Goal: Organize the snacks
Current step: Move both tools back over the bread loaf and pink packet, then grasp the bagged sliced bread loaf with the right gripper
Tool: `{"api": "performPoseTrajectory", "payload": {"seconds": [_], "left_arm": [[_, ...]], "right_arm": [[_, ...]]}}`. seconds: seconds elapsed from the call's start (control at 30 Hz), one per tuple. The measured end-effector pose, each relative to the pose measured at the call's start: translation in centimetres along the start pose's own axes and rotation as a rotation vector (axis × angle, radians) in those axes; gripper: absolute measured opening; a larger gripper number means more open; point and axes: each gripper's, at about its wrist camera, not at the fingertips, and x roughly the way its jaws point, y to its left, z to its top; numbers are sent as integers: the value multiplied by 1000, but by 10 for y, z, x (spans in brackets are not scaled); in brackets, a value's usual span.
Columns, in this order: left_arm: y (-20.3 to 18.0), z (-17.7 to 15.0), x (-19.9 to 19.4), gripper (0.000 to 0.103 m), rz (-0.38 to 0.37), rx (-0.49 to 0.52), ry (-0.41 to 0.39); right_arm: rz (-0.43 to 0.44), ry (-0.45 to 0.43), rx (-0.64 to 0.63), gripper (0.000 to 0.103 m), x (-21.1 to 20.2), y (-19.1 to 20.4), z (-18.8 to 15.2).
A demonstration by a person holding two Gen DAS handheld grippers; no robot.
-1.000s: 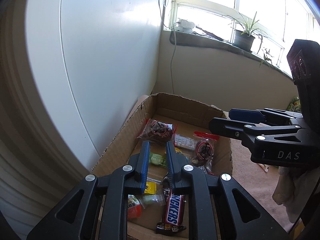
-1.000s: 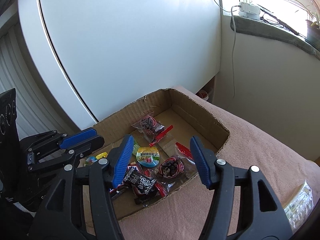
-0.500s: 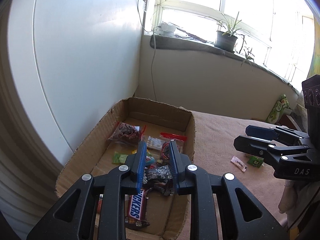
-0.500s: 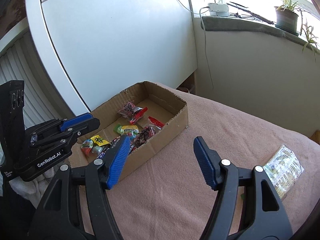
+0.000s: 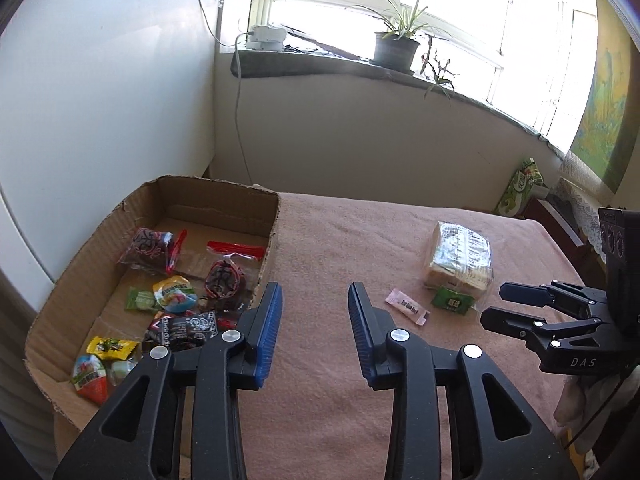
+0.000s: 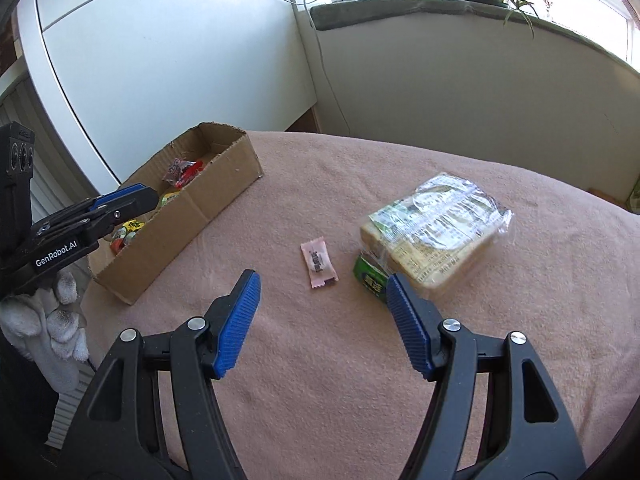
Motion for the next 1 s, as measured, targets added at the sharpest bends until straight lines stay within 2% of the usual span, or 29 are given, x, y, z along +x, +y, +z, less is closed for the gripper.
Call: {"api": "performPoseTrajectory", "payload": {"seconds": [0.17, 0.33, 0.57, 0.63, 0.73, 0.83, 1.0], "left_arm": [[-19, -3, 12, 33, -35, 21, 32], [-34, -4, 24, 33, -57, 39, 63], [-40, 0, 40, 33, -100, 24, 98], [-41, 5, 46, 33, -132, 8, 111], [-46, 14, 58, 57, -203, -24, 137], [-50, 23, 75, 58, -277, -78, 173], [-55, 31, 111, 58, -396, -172, 260]], "right_arm": [[-12, 24, 39, 68, 0, -23, -16], [22, 50, 67, 68, 7, -33, -22], [32, 54, 107, 68, 13, -45, -26], [22, 45, 125, 68, 11, -52, -25], [26, 40, 168, 69, 10, -64, -21], [50, 28, 246, 81, 9, -80, -17], [149, 11, 395, 82, 10, -107, -10]]}}
